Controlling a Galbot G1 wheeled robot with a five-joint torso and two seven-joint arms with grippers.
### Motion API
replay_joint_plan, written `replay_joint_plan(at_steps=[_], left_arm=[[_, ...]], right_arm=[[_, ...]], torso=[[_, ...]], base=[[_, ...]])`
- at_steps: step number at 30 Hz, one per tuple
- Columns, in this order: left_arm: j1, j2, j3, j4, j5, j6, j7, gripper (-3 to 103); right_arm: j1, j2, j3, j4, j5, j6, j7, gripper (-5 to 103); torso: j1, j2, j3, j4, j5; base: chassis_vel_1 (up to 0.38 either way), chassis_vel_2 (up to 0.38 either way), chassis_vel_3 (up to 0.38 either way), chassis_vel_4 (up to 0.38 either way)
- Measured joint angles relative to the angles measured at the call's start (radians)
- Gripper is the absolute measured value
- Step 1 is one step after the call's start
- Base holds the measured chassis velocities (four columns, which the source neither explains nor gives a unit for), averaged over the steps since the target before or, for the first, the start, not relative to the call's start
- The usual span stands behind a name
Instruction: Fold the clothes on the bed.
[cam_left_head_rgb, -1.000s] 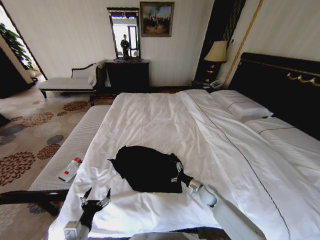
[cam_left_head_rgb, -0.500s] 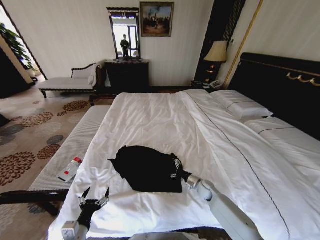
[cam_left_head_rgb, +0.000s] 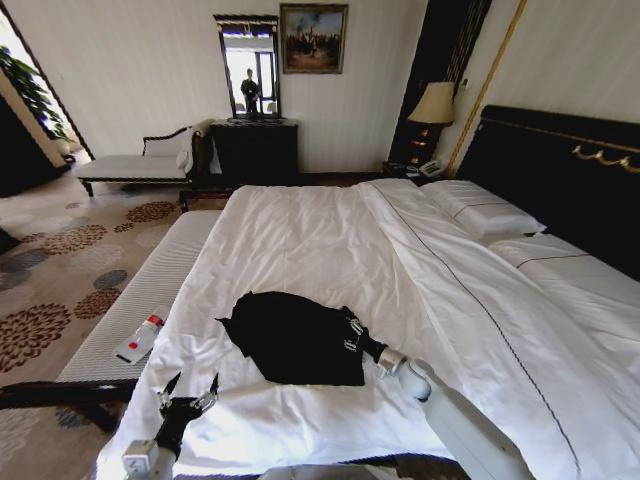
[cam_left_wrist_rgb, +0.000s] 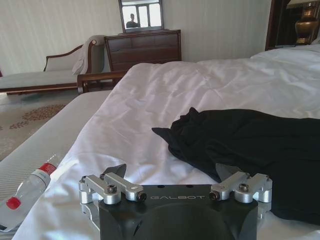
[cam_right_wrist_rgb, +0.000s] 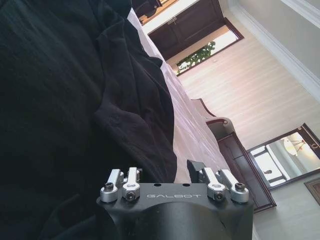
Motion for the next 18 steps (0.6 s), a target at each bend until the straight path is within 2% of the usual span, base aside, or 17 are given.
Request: replay_joint_plan(at_steps=[1, 2, 5, 7, 8, 9, 11, 14, 15, 17, 18], left_arm=[[0.000, 0.000, 0.000, 0.000, 0.000, 0.000, 0.000, 100], [0.000, 0.000, 0.000, 0.000, 0.000, 0.000, 0.000, 100], [0.000, 0.002, -0.003, 0.000, 0.000, -0.001, 0.000, 100], [0.000, 0.002, -0.004, 0.000, -0.001, -0.001, 0.000, 100], [-0.001, 0.002, -0.004, 0.000, -0.001, -0.001, 0.000, 100], [-0.001, 0.002, -0.003, 0.001, -0.001, -0.001, 0.000, 100], [-0.002, 0.001, -0.003, 0.002, -0.001, -0.001, 0.000, 100], [-0.003, 0.001, 0.000, 0.004, 0.000, -0.001, 0.000, 100], [-0.003, 0.001, 0.000, 0.004, 0.000, -0.001, 0.000, 100], [-0.004, 0.002, 0.000, 0.004, 0.000, -0.001, 0.000, 100], [-0.004, 0.002, 0.000, 0.004, 0.000, -0.001, 0.000, 100]], right_arm=[[-0.006, 0.000, 0.001, 0.005, 0.000, 0.002, -0.002, 45], [-0.006, 0.000, 0.001, 0.005, 0.000, 0.002, -0.002, 45], [-0.033, -0.005, 0.003, 0.027, -0.006, 0.005, -0.012, 30], [-0.040, -0.006, 0.003, 0.032, -0.010, 0.006, -0.014, 30], [-0.049, -0.008, 0.004, 0.039, -0.015, 0.009, -0.015, 36], [-0.061, -0.011, 0.007, 0.047, -0.019, 0.012, -0.016, 46], [-0.069, -0.012, 0.011, 0.052, -0.021, 0.013, -0.016, 46], [-0.080, -0.012, 0.017, 0.052, -0.025, 0.014, -0.017, 62], [-0.080, -0.012, 0.017, 0.052, -0.025, 0.014, -0.017, 62], [-0.077, -0.010, 0.021, 0.040, -0.039, 0.023, -0.014, 73], [-0.074, -0.008, 0.024, 0.038, -0.050, 0.029, -0.012, 73]], torso=[[0.000, 0.000, 0.000, 0.0000, -0.0001], [0.000, 0.000, 0.000, 0.0000, -0.0001], [0.000, 0.000, 0.000, -0.0001, 0.0000], [0.000, 0.000, 0.000, 0.0000, 0.0000], [0.000, 0.000, 0.000, -0.0001, 0.0000], [0.000, 0.000, 0.000, -0.0001, 0.0000], [0.000, 0.000, 0.000, -0.0001, 0.0000], [0.000, 0.000, 0.000, -0.0002, 0.0000], [0.000, 0.000, 0.000, -0.0002, 0.0000], [0.000, 0.000, 0.000, -0.0001, 0.0000], [0.000, 0.000, 0.000, -0.0002, 0.0000]], base=[[0.000, 0.000, 0.000, 0.000], [0.000, 0.000, 0.000, 0.000], [0.000, 0.000, 0.000, 0.000], [0.000, 0.000, 0.000, 0.000], [0.000, 0.000, 0.000, 0.000], [0.000, 0.000, 0.000, 0.000], [0.000, 0.000, 0.000, 0.000], [0.000, 0.000, 0.000, 0.000], [0.000, 0.000, 0.000, 0.000], [0.000, 0.000, 0.000, 0.000], [0.000, 0.000, 0.000, 0.000]])
